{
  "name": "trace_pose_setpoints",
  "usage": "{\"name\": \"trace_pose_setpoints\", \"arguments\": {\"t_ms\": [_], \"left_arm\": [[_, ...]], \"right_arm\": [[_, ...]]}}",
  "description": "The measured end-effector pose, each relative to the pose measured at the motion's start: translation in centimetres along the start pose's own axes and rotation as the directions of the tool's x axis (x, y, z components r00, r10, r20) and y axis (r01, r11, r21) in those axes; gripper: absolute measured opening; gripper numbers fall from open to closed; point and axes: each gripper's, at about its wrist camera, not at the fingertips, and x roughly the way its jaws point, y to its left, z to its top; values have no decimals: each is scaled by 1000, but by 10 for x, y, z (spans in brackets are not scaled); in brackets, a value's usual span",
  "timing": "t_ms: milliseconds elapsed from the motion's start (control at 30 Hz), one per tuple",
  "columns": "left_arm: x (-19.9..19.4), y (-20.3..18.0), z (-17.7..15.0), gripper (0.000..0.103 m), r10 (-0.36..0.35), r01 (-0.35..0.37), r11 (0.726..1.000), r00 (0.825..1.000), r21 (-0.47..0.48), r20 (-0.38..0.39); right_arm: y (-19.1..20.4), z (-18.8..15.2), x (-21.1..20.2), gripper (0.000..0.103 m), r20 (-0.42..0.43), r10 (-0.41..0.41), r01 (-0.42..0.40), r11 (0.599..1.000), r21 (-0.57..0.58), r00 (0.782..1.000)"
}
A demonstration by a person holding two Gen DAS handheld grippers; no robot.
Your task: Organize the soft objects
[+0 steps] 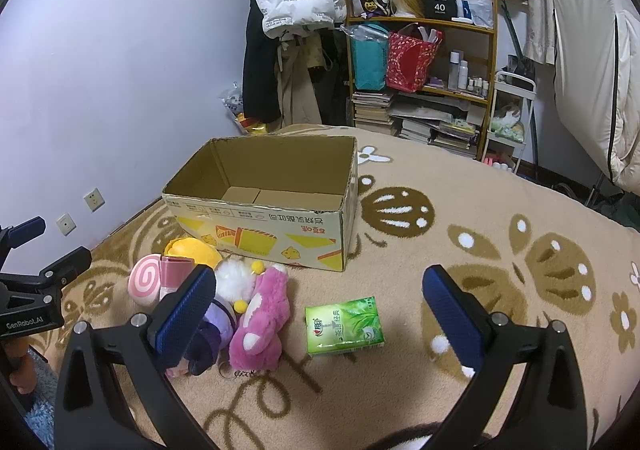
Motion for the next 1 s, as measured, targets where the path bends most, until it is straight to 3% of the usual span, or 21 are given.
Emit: {"name": "trace_pose_setpoints", "arguments": {"t_ms": [1000], "left_arm": [[-3,4,2,103,-2,2,1000,1000,-6,3]], "right_arm": [[3,-2,3,103,-22,2,-2,1000,-10,1000]]}}
